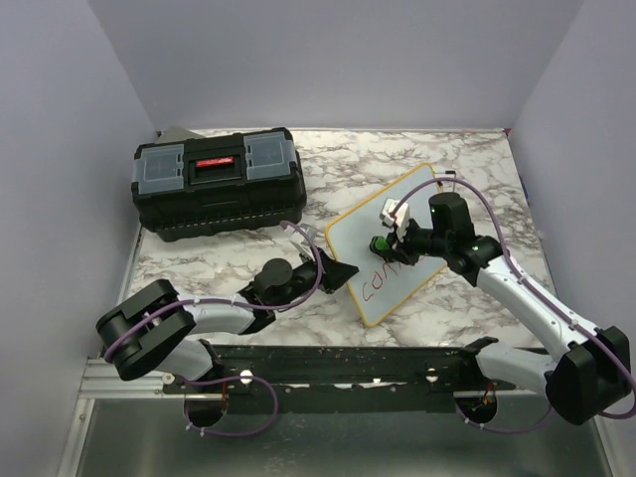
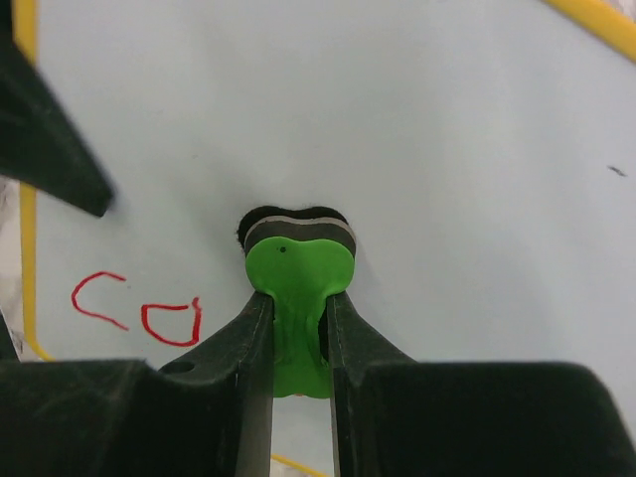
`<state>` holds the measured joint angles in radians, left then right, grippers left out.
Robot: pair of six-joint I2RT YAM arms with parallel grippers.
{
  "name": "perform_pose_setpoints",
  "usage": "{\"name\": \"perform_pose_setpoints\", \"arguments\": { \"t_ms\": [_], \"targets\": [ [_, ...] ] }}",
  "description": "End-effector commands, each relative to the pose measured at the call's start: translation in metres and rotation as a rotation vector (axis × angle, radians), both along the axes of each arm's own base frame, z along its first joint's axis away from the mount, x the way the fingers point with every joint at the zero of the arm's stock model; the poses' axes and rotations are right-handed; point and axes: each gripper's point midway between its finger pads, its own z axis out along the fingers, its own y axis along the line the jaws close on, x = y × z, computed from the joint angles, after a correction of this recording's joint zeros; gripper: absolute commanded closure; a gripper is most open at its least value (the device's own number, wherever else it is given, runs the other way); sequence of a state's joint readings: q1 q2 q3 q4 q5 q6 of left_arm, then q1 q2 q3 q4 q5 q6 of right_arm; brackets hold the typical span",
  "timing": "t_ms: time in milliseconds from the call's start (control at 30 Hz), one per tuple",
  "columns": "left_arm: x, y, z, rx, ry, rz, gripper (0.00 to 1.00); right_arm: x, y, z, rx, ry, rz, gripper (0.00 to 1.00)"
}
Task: Erase the whiteboard
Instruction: Erase the whiteboard at the center of the board.
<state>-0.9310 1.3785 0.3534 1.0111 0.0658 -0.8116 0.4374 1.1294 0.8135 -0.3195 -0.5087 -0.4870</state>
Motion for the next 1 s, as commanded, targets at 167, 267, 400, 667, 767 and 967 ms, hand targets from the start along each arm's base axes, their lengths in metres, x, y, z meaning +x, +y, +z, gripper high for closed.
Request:
{"name": "perform_pose_setpoints", "arguments": {
  "t_ms": [167,267,400,667,767,967],
  "targets": [
    [0.029,-0.007,0.068,-0.206,-0.006,0.122,1.00,-0.039,-0.005,-0.023,-0.156,-0.118,0.266,0.99],
    [0.034,-0.009,0.070,-0.229,0.015,0.141,1.00,-0.038,0.005,-0.018,-0.157,-0.144,0.271,0.99],
    [0.038,-0.010,0.074,-0.256,0.032,0.153,1.00,-0.032,0.015,-0.018,-0.182,-0.177,0.267,0.99],
    [0.036,-0.007,0.068,-0.226,0.057,0.158,1.00,-0.041,0.013,-0.025,-0.201,-0.172,0.307,0.99],
    [0.035,-0.005,0.064,-0.211,0.053,0.162,1.00,-0.049,0.014,-0.029,-0.193,-0.169,0.352,0.99],
    [0.033,-0.002,0.064,-0.196,0.037,0.165,1.00,-0.071,0.018,-0.040,-0.175,-0.158,0.487,0.99]
  ]
}}
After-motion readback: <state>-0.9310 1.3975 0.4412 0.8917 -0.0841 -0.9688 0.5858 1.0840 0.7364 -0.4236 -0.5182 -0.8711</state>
